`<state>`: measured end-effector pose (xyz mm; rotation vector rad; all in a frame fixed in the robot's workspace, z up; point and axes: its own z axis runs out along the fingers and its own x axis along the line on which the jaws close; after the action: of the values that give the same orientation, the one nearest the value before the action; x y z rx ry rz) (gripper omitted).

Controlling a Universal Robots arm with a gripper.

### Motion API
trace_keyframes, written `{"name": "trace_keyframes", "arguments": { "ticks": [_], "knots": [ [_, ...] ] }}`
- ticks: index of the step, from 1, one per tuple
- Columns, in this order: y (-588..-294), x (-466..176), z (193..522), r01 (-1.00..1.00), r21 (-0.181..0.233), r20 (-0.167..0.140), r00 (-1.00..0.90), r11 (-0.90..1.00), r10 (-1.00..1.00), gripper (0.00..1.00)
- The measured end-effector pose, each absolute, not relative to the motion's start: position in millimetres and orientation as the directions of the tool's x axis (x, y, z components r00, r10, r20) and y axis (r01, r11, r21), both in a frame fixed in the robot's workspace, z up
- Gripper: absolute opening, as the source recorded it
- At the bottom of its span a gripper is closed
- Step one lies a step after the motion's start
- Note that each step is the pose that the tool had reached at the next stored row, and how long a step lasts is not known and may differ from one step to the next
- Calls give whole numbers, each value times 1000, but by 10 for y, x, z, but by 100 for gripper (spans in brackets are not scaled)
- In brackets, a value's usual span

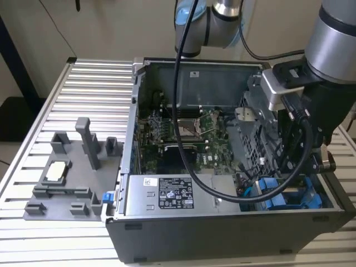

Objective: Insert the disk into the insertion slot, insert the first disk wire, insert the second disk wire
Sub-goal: 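Insert the second disk wire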

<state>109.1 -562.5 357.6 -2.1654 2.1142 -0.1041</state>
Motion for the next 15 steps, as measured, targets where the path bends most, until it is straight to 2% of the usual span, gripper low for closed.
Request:
{"name": "trace_keyframes", "arguments": {
  "ticks": [2, 4, 7, 15],
  "knots": [
    [-5629, 1091, 3575, -991, -129, -58, 25, -17, -998, 16],
    [-5633, 1092, 3576, -991, -130, -71, 23, -14, -997, 16],
    [-5636, 1112, 3575, -993, -120, -71, 22, -14, -997, 16],
    [-5666, 1243, 3576, -998, -59, -72, 18, -14, -997, 16]
  ]
}}
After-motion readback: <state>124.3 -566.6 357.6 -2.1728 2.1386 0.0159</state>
